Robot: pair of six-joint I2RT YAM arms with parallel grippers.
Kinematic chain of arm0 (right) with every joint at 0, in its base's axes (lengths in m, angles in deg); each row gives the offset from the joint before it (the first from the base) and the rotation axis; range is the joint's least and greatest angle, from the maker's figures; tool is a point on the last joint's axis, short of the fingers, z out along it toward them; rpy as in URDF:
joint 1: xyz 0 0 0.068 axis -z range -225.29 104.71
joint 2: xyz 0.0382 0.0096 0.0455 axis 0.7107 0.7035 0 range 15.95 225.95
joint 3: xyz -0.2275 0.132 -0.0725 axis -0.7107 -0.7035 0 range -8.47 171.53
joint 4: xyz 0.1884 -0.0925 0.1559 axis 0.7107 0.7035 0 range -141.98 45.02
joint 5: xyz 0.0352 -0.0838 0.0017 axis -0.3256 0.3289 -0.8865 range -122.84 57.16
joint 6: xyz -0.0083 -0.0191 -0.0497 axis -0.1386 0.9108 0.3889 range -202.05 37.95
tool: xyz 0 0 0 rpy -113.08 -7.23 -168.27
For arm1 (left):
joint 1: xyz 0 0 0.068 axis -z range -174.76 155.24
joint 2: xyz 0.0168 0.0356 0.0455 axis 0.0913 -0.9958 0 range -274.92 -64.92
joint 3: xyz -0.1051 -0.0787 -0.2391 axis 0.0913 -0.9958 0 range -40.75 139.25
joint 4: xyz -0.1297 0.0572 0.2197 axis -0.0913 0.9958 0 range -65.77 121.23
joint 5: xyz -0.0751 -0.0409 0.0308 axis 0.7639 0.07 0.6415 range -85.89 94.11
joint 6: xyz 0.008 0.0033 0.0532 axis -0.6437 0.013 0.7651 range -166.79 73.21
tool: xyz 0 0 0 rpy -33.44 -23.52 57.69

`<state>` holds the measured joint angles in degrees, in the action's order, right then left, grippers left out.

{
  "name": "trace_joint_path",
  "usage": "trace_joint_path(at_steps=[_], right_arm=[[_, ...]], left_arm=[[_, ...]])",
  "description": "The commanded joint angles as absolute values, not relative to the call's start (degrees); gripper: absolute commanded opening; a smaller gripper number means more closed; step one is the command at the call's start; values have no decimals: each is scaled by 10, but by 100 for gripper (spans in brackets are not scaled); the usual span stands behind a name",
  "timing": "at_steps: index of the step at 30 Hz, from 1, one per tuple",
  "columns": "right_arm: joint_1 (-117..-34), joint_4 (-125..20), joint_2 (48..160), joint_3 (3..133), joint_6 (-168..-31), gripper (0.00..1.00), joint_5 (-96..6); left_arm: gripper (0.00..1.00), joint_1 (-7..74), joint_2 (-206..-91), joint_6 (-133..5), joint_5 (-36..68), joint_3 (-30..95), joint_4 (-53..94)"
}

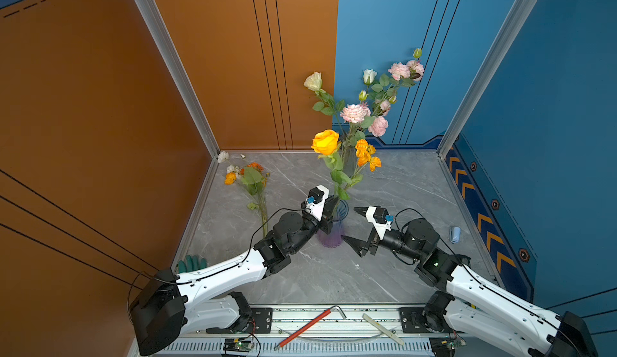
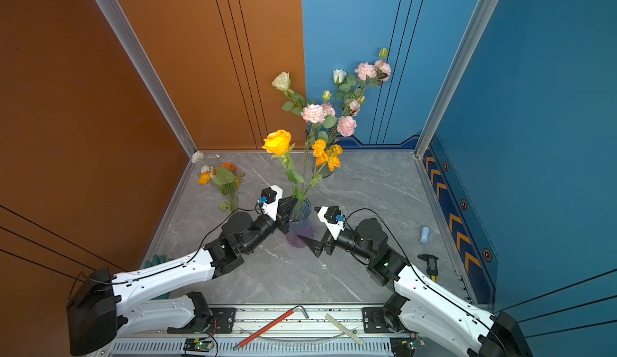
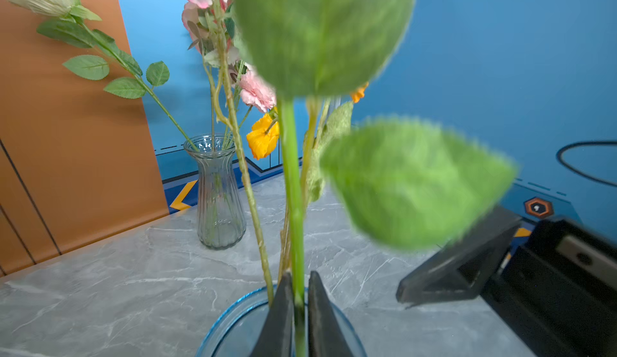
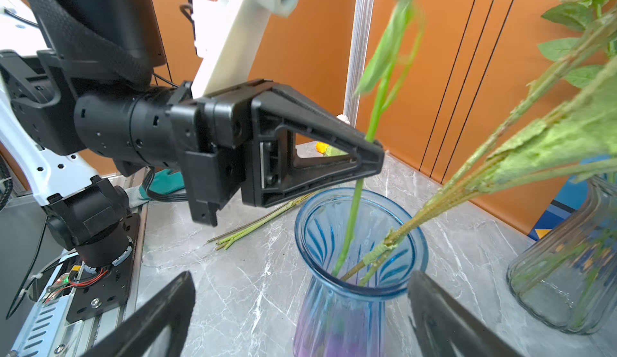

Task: Arrange flowers in a vase
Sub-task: Place the flower in the vase, then pick up the flower from the flowers.

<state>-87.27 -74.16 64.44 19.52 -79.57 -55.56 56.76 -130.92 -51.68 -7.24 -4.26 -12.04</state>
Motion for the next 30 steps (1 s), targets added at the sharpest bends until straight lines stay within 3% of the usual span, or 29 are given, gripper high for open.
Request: trace_joint_path(at_steps=[1,5,10,13,16,19,23,26,30], right_arm=[[-870,-761,644,188,-804,100,-553],[-870,-760,647,189,-804,100,-553],[-873,-758,653,192,-801,100,-553],[-886,-738,654,198,-783,100,-544],[-901,-725,659,206,-768,100,-541],[-921,-720,660,209,-751,100,-537],[-927,-712,658,210,-741,100,-531],[-927,-724,659,204,-741,100,-536],[-931,-727,667,207,-740,100,-558]], left_arm=[[19,561,-1285,-530,-90,-61,-140],[39,557,-1271,-527,-101,-77,-139],[54,550,-1220,-503,-135,-72,-96],[60,516,-1182,-513,-199,-29,44],[63,420,-1180,-576,-234,41,250],[63,286,-1223,-636,-205,102,448],[55,130,-1330,-646,-53,139,529],[48,80,-1419,-666,-3,162,528],[42,72,-1536,-656,-2,237,528]])
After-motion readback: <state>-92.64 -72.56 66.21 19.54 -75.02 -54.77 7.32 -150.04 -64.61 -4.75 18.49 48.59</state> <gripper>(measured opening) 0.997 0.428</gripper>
